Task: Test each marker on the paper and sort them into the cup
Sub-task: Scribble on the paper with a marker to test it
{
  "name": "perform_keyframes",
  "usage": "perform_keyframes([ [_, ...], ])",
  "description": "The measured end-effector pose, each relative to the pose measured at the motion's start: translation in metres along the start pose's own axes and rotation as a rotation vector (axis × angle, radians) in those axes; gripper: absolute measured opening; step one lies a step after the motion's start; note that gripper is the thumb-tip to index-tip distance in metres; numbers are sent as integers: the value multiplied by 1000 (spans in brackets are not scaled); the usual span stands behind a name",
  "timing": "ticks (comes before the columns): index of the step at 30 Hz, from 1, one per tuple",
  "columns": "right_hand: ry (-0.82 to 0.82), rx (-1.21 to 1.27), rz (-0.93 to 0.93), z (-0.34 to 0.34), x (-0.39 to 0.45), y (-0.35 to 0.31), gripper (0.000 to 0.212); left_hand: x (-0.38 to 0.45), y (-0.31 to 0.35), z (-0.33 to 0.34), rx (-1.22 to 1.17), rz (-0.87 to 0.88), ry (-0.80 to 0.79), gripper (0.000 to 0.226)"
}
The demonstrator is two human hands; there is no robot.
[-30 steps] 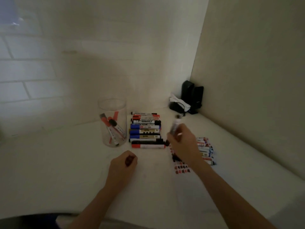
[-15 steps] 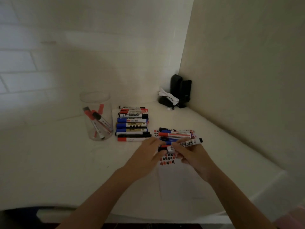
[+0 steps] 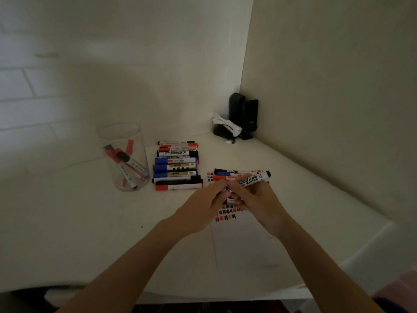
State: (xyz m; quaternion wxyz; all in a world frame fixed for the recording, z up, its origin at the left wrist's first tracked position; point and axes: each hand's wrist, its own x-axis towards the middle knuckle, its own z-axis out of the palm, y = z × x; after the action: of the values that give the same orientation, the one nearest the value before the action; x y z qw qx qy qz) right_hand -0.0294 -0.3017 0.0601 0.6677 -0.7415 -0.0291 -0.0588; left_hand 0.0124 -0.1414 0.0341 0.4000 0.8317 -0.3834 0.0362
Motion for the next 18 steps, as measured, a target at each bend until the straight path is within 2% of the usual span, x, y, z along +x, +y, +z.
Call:
perform_keyframes([
  [8,-89,-20,23,0,-3,9,27,-9,-7,4,-93,-45,-33,36],
  [18,-155,-1,-21,-5,-5,14,27,-12,-7,10,-151,-69,-40,33],
])
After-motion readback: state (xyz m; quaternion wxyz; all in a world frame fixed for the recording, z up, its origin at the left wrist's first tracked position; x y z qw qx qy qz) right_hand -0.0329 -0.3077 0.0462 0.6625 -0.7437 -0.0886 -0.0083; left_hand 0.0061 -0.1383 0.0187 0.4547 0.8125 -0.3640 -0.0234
